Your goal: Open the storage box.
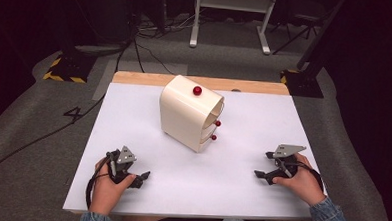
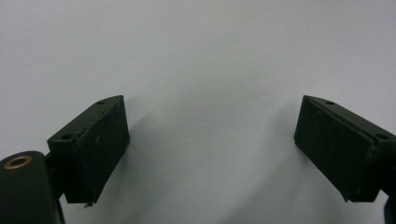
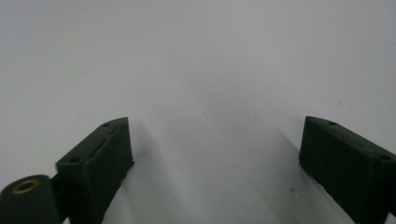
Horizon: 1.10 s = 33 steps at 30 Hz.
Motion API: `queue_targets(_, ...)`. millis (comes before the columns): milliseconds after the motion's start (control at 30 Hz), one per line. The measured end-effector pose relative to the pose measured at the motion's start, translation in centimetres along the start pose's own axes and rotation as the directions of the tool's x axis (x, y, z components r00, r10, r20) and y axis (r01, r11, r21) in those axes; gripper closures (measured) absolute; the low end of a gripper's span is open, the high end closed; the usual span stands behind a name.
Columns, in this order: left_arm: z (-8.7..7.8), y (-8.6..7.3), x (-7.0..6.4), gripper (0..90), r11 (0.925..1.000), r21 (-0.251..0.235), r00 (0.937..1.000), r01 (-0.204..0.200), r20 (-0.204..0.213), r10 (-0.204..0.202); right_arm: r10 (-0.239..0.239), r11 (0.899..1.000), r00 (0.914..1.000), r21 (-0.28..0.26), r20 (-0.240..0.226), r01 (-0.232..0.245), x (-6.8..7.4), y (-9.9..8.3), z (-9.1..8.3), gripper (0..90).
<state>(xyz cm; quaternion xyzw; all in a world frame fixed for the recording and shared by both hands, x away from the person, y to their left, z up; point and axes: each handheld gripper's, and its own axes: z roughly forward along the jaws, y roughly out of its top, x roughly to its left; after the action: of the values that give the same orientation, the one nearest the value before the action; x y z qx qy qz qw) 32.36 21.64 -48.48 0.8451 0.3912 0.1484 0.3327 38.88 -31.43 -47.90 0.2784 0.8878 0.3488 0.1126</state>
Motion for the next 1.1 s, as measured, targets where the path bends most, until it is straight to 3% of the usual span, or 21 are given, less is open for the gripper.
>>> queue_targets(33,0.0,0.0,0.0,10.4,1.0,0.0,1.0,0.001,0.001,-0.001,-0.004,1.0,1.0,0.007,-0.006,0.004,0.0,0.2,-0.1,17.6)
queue_targets(100,0.0,0.0,0.0,10.4,1.0,0.0,1.0,0.002,0.002,-0.002,-0.025,1.0,0.9992,0.016,-0.033,0.025,0.1,0.6,-0.5,39.7)
queue_targets(200,0.0,0.0,0.1,10.4,1.0,0.001,0.9999,0.007,0.009,-0.007,-0.022,0.999,0.9997,0.041,-0.012,0.022,0.4,1.4,-1.0,35.3)
queue_targets(333,0.0,0.0,0.1,10.4,1.0,0.0,1.0,0.005,0.008,-0.006,-0.014,1.0,0.9993,-0.002,-0.034,0.014,0.8,2.1,-1.5,39.7)
queue_targets(400,0.0,0.0,0.0,10.4,0.9999,0.0,0.9999,0.013,0.011,-0.013,-0.017,0.999,0.999,-0.051,-0.042,0.015,1.1,2.9,-2.0,40.0)
queue_targets(533,0.0,0.0,0.0,10.3,1.0,-0.001,1.0,0.003,0.005,-0.003,0.017,0.994,0.9968,-0.109,-0.079,-0.025,1.2,3.7,-2.3,41.4)
queue_targets(667,0.0,0.0,0.0,10.3,1.0,-0.002,1.0,0.005,0.005,-0.005,-0.004,0.99,0.9959,-0.139,-0.09,-0.009,1.5,4.5,-2.1,43.4)
queue_targets(800,0.0,0.0,0.0,10.4,1.0,-0.005,1.0,0.005,0.005,-0.005,-0.041,0.988,0.9906,-0.154,-0.13,0.021,2.0,5.6,-1.6,47.4)
queue_targets(1100,0.0,-0.1,0.0,10.4,1.0,-0.005,1.0,0.006,0.005,-0.006,-0.079,0.971,0.9887,-0.233,-0.127,0.048,2.7,8.1,-0.2,54.1)
